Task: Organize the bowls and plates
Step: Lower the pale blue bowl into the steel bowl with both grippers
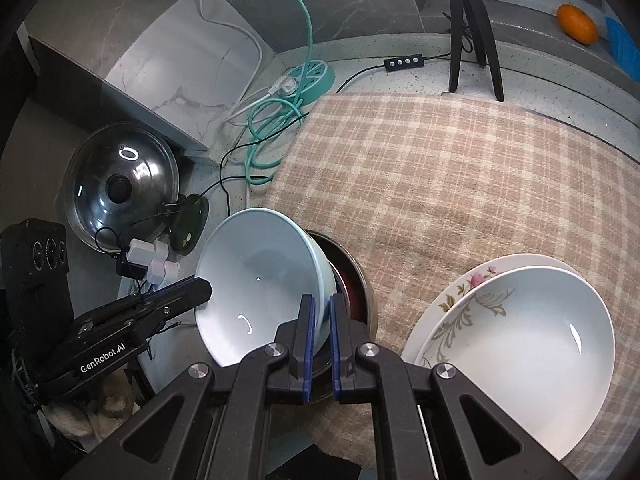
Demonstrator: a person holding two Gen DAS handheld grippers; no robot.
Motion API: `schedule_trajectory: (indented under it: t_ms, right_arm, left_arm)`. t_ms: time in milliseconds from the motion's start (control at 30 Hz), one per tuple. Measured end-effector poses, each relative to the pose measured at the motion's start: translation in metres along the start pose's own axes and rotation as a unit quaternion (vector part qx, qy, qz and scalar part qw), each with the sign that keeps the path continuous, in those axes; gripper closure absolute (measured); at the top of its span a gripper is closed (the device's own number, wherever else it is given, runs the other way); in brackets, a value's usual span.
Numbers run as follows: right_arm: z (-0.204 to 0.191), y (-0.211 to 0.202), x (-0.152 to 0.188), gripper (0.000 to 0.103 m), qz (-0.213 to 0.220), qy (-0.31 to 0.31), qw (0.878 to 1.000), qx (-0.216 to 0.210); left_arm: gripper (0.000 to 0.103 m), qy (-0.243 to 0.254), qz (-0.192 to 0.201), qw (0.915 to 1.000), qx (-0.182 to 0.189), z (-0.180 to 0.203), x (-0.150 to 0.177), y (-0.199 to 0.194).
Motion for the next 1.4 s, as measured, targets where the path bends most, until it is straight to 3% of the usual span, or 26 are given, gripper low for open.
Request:
schedule_trajectory:
  t_ms: [600, 1400]
  right_arm:
    - [0.003, 0.024, 0.016, 0.096, -0.029, 0.01, 1.0, 0.006]
    - [0.006, 0.03, 0.016, 0.094, -0.031, -0.002, 0.999, 0.01]
  left_arm:
    - [0.097, -0.01, -0.022, 0.9997, -0.002, -0.013, 0.012, 0.015]
    - [0.097, -0.007, -0.028, 0.9996, -0.003, -0.013, 0.012, 0.02]
Point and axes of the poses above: each gripper's, at about its wrist camera, not at the fingertips, and y roughly the way its jaws point, z to its right, x to its underside, the point moved 5 cm from there along y, roughly the way its jaws point, and after that the axes turned 1 degree about x, right-handed, at the moved point
